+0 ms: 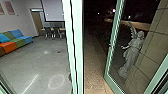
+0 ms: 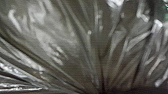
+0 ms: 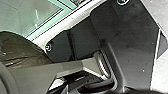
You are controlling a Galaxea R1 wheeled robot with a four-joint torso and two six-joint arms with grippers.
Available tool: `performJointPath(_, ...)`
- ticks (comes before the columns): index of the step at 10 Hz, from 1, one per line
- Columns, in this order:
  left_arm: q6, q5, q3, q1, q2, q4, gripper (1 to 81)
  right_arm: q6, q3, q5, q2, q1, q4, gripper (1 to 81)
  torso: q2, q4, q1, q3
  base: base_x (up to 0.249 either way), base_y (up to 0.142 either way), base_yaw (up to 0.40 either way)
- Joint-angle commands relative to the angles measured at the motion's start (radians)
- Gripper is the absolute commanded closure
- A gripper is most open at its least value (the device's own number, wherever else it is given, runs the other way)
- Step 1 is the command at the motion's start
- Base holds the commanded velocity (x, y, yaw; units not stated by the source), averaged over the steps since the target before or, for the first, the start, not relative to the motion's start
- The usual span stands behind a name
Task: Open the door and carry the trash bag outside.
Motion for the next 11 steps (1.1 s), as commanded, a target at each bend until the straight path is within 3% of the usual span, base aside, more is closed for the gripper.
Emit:
performJointPath(1, 0.0, 0.056, 0.0, -0.047, 0.005, 0.002, 81.1, -0.002, 0.005, -0.036, 0.003, 0.023, -0.016, 1.0, 0.0, 0.0, 0.0, 0.091, 0.0, 0.0, 0.0)
performJointPath(2, 0.0, 0.056, 0.0, -0.047, 0.006, 0.002, 81.1, -0.001, 0.005, -0.036, 0.003, 0.023, -0.015, 1.0, 0.0, 0.0, 0.0, 0.032, 0.0, 0.0, 0.0)
performJointPath(3, 0.001, 0.056, 0.0, -0.049, 0.006, 0.002, 81.1, 0.001, 0.005, -0.036, 0.003, 0.023, -0.012, 1.0, 0.0, 0.0, 0.0, 0.063, 0.0, 0.0, 0.0)
performJointPath(4, 0.001, 0.056, 0.0, -0.048, 0.008, 0.002, 81.1, 0.001, 0.005, -0.036, 0.005, 0.026, -0.01, 1.0, -0.001, 0.098, -0.001, 0.081, 0.0, 0.0, 0.0)
performJointPath(5, 0.001, 0.056, 0.0, -0.048, 0.008, 0.002, 81.1, 0.001, 0.004, -0.037, 0.006, 0.028, -0.01, 1.0, -0.002, 0.1, -0.002, 0.087, 0.0, 0.0, 0.0)
performJointPath(6, 0.0, 0.054, 0.0, -0.047, 0.008, 0.002, 81.1, 0.001, 0.002, -0.04, 0.008, 0.029, -0.009, 1.0, -0.002, 0.016, -0.002, 0.092, 0.0, 0.0, 0.0)
performJointPath(8, -0.002, 0.051, -0.003, -0.049, 0.008, 0.002, 81.1, 0.001, 0.001, -0.042, 0.011, 0.032, -0.012, 1.0, -0.002, 0.054, -0.002, 0.098, 0.0, 0.0, 0.0)
performJointPath(11, -0.002, 0.053, -0.005, -0.049, 0.008, 0.003, 81.1, 0.001, -0.025, -0.042, 0.026, 0.032, -0.013, 1.0, -0.002, 0.058, -0.002, 0.098, 0.0, 0.0, 0.0)
